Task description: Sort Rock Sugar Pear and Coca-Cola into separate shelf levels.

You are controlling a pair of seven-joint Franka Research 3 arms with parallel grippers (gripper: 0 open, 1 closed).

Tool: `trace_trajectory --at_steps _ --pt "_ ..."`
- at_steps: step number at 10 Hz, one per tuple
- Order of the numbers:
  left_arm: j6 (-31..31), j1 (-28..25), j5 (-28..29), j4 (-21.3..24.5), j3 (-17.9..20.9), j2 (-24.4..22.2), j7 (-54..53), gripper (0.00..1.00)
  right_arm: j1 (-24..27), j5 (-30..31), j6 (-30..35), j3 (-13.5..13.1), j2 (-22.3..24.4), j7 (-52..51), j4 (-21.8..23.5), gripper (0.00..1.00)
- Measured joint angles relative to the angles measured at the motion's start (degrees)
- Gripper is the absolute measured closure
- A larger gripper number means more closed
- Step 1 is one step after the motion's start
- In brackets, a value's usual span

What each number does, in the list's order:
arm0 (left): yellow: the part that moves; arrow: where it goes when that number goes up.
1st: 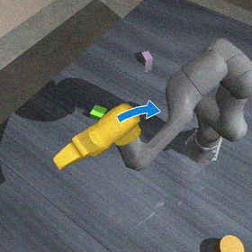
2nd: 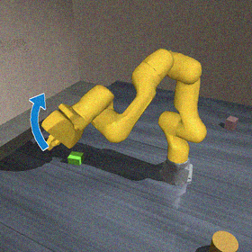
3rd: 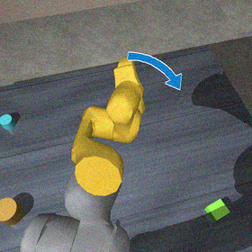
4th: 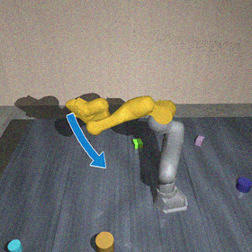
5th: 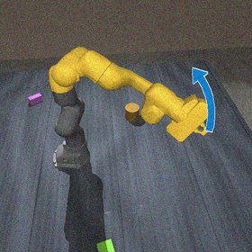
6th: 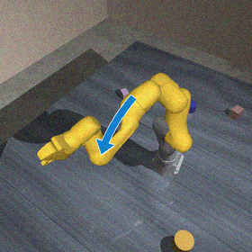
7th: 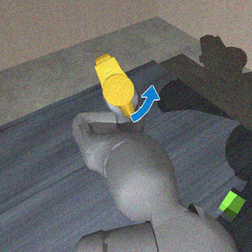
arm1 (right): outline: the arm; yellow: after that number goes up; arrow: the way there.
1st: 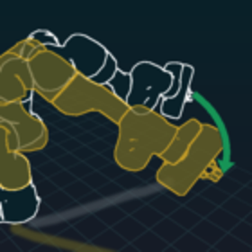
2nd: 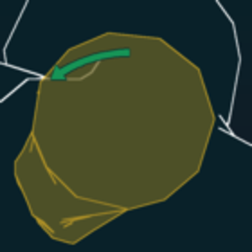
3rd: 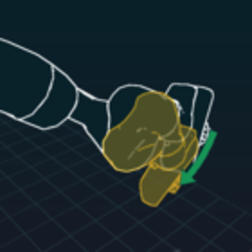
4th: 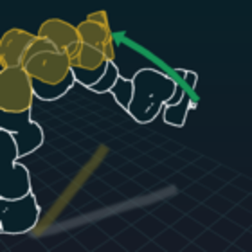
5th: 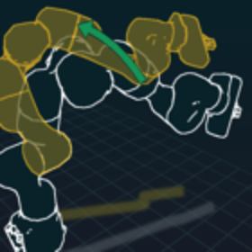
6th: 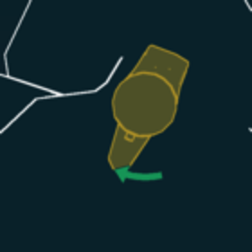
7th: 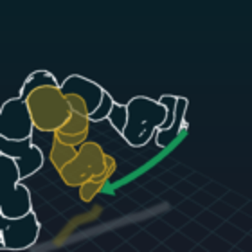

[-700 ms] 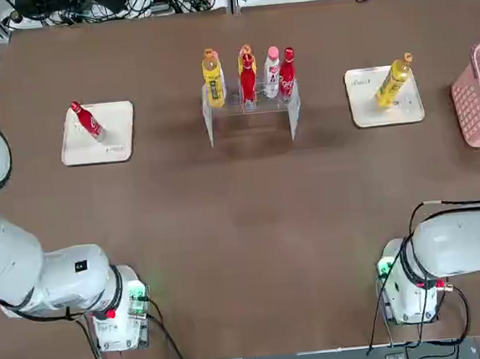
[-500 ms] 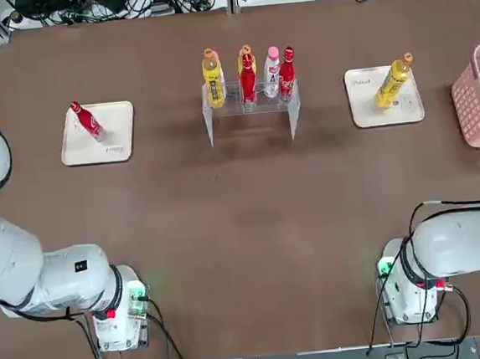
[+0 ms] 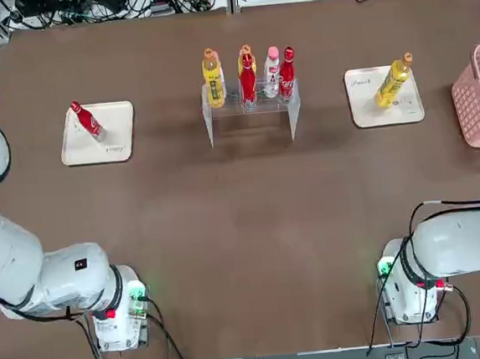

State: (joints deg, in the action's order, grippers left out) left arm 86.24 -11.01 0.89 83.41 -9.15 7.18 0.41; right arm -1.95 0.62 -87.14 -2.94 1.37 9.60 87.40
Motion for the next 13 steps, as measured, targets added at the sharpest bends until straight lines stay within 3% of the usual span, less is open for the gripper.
trace_trajectory --at_steps 2,5,9,11,13 --pt "4.7 -3.8 0.0 5.4 0.1 0.2 -0.4 0.00 2.1 0.0 -2.4 -0.1 -0.2 -0.9 2.9 0.10" --pt "13.2 -6.8 0.0 14.7 0.2 -0.8 -1.8 0.00 6.4 0.0 -10.9 -0.3 -0.5 -8.2 11.2 0.19" --pt "28.2 -9.0 0.0 33.3 0.2 -6.6 -1.8 0.02 9.0 0.0 -17.5 -0.3 -1.4 -12.6 18.0 0.19" --pt "35.8 -9.3 0.0 40.1 0.2 -6.9 -1.8 0.05 10.2 0.0 -20.8 -0.3 -3.9 -14.8 20.0 0.19" --pt "40.2 -9.3 0.1 44.2 0.2 -6.6 -1.8 0.08 10.6 0.0 -27.8 -0.3 -5.3 -15.7 25.1 0.19"
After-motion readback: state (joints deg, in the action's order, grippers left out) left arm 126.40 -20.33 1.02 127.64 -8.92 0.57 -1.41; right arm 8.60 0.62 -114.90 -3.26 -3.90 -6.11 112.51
